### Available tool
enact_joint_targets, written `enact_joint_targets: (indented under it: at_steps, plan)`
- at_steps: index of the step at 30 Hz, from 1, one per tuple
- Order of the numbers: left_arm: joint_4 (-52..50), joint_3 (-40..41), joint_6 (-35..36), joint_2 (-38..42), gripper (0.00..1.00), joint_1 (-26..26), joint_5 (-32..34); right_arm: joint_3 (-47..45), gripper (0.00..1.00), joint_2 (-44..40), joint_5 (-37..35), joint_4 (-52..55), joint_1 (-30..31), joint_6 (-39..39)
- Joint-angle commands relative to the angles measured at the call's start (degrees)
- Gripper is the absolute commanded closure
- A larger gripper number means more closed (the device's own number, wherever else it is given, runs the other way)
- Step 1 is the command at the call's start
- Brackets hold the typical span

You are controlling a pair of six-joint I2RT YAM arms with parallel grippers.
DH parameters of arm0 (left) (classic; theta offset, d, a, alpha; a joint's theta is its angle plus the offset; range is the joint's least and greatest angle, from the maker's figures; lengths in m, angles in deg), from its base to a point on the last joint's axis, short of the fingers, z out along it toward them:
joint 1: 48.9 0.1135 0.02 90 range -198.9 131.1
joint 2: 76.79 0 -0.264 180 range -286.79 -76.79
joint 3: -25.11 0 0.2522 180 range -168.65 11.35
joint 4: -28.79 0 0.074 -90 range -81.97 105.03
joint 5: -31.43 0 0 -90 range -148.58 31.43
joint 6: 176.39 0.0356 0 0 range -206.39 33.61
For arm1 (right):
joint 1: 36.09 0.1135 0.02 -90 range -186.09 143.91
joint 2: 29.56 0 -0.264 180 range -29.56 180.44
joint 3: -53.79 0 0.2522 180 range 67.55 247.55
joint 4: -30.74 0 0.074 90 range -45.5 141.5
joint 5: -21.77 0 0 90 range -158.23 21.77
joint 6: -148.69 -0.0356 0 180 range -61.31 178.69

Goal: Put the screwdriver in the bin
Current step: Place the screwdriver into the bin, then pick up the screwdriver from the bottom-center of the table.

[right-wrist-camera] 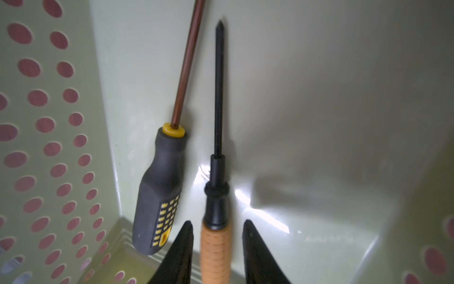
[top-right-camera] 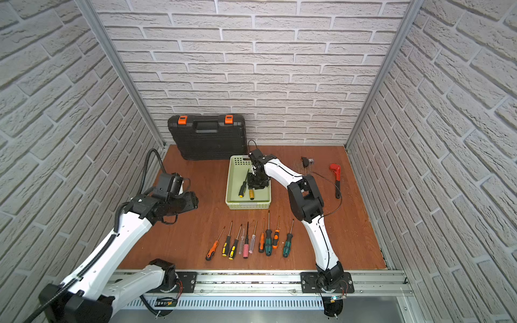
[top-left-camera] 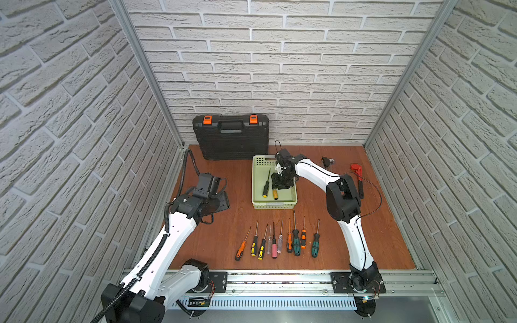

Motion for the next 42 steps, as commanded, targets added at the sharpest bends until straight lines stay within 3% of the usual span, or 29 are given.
enact_joint_targets:
  at_steps: [1, 3, 12, 18, 22, 27, 42]
  plan:
    - [-1.53, -1.36, 1.44, -1.37, 0.35, 0.07, -4.03, 1.61, 0.53, -0.3, -1.22, 0.27, 0.4, 1.13]
    - [-2.78, -0.96, 1.1, -1.78, 0.36, -0.71, -5.06, 1.65, 0.49, -0.83, -1.79, 0.41, 0.35, 1.63]
    - [-3.66, 7.2, -4.96, -3.4, 0.44, -11.29, -10.35, 1.25, 0.53, -12.15, 0.35, -3.21, 1.6, 2.76]
    - [3.31, 14.14, -10.2, -4.52, 0.47, -20.47, -13.1, -11.45, 0.53, -26.33, 1.31, -9.05, 2.59, 3.93]
    - [4.64, 15.25, -12.31, -8.0, 0.44, -26.18, -10.37, -20.78, 0.55, -33.82, 0.74, -12.03, 2.51, 4.19]
    - [6.04, 16.62, -14.38, -12.05, 0.46, -27.3, -7.94, -27.91, 0.56, -38.08, 0.84, -15.31, 2.42, 3.84]
    - [7.67, 23.69, -18.07, -11.29, 0.49, -29.33, -8.29, -31.0, 0.56, -37.3, 5.07, -18.44, 2.42, 0.47]
